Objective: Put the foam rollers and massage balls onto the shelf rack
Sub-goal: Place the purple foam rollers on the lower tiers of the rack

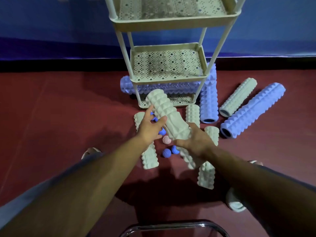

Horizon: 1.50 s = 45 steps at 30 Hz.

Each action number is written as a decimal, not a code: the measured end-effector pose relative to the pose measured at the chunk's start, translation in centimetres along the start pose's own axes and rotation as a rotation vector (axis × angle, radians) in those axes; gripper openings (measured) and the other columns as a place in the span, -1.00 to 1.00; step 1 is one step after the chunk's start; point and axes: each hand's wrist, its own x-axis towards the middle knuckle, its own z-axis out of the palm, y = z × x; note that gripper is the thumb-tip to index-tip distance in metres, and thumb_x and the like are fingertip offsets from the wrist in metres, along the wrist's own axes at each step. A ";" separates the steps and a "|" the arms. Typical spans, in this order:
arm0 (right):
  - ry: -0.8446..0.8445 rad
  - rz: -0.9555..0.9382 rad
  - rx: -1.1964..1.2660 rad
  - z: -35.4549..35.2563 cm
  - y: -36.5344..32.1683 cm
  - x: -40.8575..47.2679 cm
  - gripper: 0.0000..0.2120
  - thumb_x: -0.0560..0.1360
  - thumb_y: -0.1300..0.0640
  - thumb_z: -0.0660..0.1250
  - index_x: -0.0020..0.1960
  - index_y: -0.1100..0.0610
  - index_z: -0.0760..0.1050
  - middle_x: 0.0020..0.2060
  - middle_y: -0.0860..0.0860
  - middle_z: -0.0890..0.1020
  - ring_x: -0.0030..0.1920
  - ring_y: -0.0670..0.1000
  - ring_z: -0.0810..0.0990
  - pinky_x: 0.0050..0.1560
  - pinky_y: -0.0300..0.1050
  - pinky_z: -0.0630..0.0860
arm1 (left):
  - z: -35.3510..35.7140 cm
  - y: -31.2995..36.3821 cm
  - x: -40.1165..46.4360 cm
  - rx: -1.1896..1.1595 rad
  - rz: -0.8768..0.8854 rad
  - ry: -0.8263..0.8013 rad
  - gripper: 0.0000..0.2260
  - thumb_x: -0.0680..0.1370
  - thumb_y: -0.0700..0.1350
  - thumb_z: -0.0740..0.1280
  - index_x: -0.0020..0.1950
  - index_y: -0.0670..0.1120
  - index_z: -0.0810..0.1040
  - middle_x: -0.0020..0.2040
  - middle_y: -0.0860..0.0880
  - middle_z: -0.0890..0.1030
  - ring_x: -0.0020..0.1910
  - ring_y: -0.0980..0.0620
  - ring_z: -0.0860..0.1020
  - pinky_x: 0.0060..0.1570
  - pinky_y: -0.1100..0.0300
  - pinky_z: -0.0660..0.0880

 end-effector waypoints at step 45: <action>0.537 0.562 1.141 -8.7 18.3 12.5 -0.24 0.08 -0.12 0.59 0.16 0.28 0.58 -0.20 0.12 0.65 -0.33 0.12 0.62 -0.36 -0.04 0.54 | 18.3 -6.6 9.1 0.498 0.207 -0.363 -0.63 0.60 -0.19 0.25 0.31 0.20 0.51 0.16 0.17 0.55 -0.51 0.25 0.41 -0.46 0.42 0.33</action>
